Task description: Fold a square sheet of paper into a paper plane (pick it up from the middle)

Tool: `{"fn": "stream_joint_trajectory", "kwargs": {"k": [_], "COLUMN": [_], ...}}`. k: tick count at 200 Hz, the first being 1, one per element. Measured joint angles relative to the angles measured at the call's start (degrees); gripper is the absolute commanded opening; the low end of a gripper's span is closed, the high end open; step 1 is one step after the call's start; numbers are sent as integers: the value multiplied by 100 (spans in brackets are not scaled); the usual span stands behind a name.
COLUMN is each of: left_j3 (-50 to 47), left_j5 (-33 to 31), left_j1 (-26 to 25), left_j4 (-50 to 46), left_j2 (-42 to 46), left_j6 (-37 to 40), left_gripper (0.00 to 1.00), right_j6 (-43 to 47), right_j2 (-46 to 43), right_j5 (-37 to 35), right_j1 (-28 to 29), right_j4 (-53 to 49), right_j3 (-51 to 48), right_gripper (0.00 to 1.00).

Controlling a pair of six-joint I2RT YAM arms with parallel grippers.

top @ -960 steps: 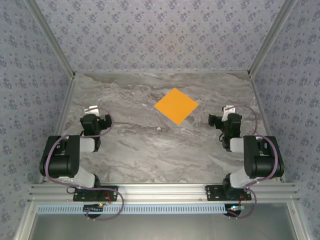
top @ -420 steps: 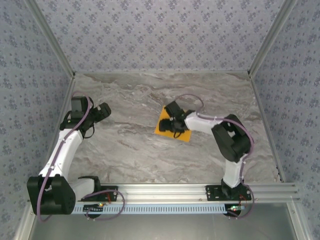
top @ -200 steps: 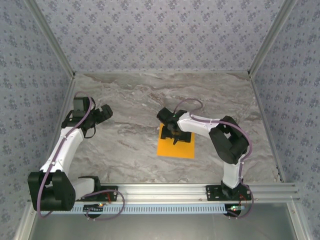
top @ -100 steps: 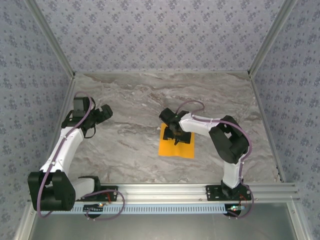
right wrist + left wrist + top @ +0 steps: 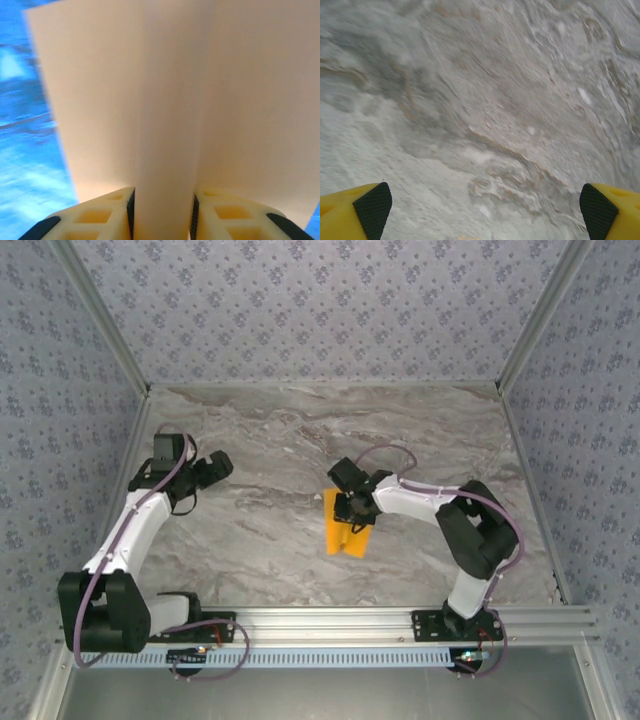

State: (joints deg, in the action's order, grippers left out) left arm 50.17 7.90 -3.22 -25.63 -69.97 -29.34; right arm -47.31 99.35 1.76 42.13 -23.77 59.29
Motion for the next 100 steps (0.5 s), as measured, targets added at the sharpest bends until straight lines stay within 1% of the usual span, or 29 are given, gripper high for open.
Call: {"fn": "stream_joint_trajectory", "kwargs": {"k": [28,54,75,100], "left_j3": [-195,-608,-968,-1300], "left_j5": [850,1427,1757,1967], "left_j1": [-190,-490,-780,-1187], "left_j4": [341,761,1204,1749], "left_j2": [-184,-245,-284,-428], "left_j6": [-256,-584,-916,-1294], "left_gripper": [99,99,99,99], "right_j6": [-20,-275,-415,-415], "right_j2": [-472,-479,-299,-105], "right_j5": [1154,1982,2282,2284], "right_j1": [-42,-190,-345,-483], "right_j4": [1528,2820,3311,3348], "right_j3": [-487,-804,-979,-1161], "right_gripper": [33,30,31,35]}}
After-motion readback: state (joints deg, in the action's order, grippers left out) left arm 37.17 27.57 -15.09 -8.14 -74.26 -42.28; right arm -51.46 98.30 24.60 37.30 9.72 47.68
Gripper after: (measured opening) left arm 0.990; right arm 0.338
